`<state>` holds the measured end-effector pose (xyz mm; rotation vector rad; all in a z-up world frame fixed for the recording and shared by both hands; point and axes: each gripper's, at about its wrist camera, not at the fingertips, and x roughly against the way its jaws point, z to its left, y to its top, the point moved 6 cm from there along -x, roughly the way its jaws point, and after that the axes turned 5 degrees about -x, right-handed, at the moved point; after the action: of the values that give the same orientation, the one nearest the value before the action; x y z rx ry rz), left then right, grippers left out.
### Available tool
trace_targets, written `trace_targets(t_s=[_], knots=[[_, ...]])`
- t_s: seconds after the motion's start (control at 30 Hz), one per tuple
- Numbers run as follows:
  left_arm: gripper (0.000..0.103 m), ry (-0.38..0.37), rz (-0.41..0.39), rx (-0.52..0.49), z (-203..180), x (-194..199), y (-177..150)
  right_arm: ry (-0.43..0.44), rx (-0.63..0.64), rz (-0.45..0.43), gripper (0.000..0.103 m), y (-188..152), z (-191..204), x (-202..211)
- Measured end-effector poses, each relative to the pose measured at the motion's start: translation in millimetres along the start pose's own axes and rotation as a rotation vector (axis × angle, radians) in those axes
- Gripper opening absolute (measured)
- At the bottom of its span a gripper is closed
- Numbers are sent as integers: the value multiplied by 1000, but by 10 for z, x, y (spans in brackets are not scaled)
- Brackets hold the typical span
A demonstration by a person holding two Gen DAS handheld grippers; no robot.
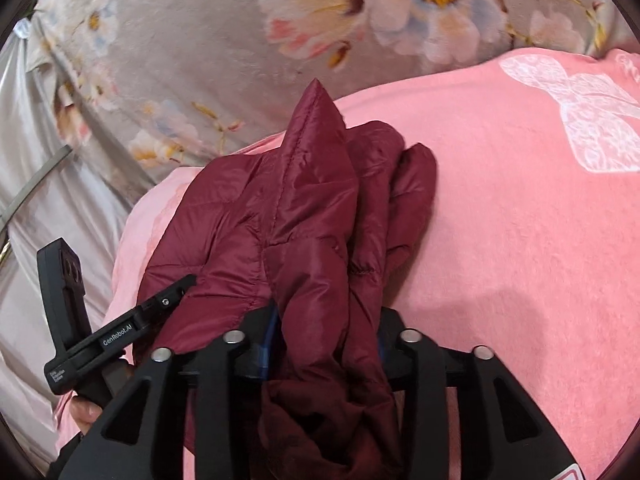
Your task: Fold large clothes
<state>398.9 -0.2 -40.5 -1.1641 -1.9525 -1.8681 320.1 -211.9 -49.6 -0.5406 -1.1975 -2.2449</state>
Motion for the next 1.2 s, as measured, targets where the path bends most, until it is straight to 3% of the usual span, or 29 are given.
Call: trace_targets(t_s=[0.03,0.13,0.2,0.3,0.37,0.4,0.43,0.5,0.63,0.87,1.07,1.2], knots=[[85,56,8,13,53,62,7,-27,-1,-5,47,-2,-7,107],[91,175,25,46,182,320,-9,-58,-2,-72,50,-7,-23,502],[91,173,43,75,209,529,-48,-34,-1,-78,50,-45,35,732],[92,132,79,101,131,682,-125,-31,29,-16,49,-106,156,729],[92,97,113,103,18,686,-180,-72,69,17,37,-163,212,658],[92,92,135,96,-45,686,-235,-93,85,35,15,-211,227,644],[92,100,140,88,-69,695,-257,-84,79,49,8,-267,244,673],[92,147,147,54,-102,710,-334,-63,73,50,7,-373,271,758],[93,233,153,22,-77,661,-436,-114,87,87,6,-561,178,670],[95,277,170,11,-40,498,-548,-136,51,112,5,-698,-17,475],[95,340,133,-36,-110,471,-598,-191,101,72,5,-738,31,483],[95,384,108,-66,-169,576,-592,-264,159,9,12,-775,147,637]])
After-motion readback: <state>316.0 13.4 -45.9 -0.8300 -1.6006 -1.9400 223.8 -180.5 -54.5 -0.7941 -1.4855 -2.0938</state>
